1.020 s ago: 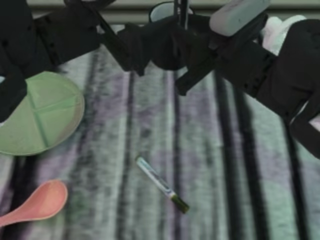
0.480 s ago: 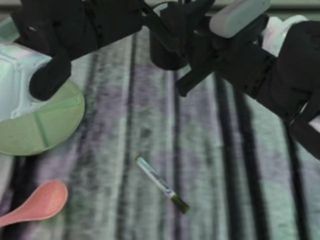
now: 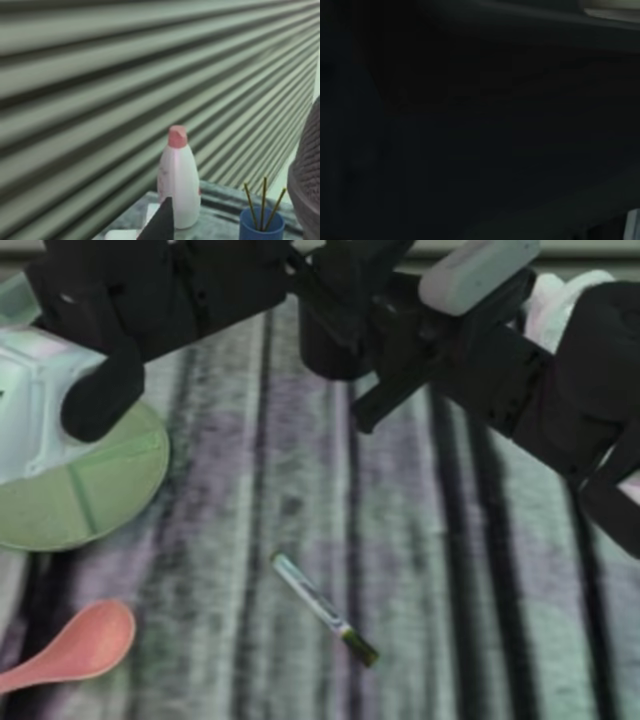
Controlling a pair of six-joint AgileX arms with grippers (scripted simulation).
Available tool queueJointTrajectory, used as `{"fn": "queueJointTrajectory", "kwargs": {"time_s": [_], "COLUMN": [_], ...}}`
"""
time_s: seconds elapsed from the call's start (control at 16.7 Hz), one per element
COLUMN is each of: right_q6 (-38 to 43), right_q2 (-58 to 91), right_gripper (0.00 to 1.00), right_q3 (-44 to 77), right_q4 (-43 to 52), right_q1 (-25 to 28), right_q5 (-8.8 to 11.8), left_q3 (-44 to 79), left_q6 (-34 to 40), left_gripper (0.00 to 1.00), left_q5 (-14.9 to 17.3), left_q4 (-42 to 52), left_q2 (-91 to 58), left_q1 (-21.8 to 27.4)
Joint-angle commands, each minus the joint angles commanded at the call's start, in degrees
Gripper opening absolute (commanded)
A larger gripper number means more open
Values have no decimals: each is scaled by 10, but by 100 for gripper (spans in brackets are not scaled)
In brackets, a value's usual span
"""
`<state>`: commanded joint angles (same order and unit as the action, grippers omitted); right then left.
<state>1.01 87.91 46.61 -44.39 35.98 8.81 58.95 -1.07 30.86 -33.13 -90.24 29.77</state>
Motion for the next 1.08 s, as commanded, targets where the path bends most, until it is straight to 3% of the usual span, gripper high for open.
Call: {"fn": "queueJointTrajectory", "kwargs": {"time_s": [0.36, 0.9, 1.08], "right_q6": [0, 0, 0], "right_q2": [0, 0, 0], "right_gripper": [0, 0, 23], "right_q3": [0, 0, 0], "right_q4": [0, 0, 0], "right_q1": [0, 0, 0], "right_q5": [0, 0, 0], "left_q3": [0, 0, 0], "left_q6": [0, 0, 0], "left_gripper": [2, 0, 0], "left_q5": [0, 0, 0], "left_q4": [0, 0, 0], "left_q2": [0, 0, 0], "left_q1": [0, 0, 0]}}
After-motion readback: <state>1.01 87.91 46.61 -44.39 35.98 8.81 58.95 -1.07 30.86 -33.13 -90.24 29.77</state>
